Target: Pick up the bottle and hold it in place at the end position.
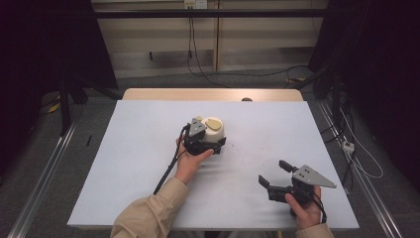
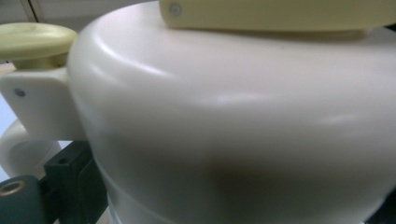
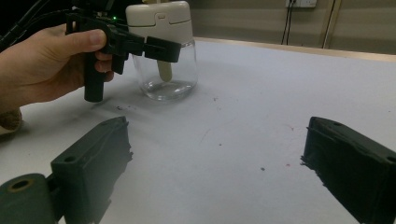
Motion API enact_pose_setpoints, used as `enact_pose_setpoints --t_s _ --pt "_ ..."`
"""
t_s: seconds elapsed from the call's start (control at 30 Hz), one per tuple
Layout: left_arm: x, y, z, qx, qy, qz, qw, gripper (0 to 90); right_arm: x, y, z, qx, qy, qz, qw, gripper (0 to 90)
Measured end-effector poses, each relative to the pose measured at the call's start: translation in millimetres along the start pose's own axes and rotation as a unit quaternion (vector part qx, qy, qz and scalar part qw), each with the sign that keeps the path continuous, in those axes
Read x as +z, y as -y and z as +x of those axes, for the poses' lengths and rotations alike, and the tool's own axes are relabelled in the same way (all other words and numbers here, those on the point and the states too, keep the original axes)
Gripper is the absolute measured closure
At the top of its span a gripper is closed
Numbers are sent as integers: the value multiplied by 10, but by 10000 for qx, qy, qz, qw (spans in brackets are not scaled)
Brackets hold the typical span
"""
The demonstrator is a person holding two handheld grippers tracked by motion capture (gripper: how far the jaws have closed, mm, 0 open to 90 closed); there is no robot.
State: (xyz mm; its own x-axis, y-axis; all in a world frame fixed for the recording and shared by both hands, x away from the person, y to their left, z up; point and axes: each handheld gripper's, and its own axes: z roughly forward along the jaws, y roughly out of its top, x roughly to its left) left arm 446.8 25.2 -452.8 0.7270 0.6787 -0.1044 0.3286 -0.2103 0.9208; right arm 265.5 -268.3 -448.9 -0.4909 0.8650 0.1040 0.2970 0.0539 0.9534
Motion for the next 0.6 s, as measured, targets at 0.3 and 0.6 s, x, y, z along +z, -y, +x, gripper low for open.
enact_pose_setpoints --t_s 0.3,0.6 --pt "17 -5 -10 -69 -48 -17 10000 51 7 0 5 7 -7 -1 10000 66" --pt "83 -11 -102 207 -97 11 9997 51 0 -5 4 -2 -16 4 10000 66"
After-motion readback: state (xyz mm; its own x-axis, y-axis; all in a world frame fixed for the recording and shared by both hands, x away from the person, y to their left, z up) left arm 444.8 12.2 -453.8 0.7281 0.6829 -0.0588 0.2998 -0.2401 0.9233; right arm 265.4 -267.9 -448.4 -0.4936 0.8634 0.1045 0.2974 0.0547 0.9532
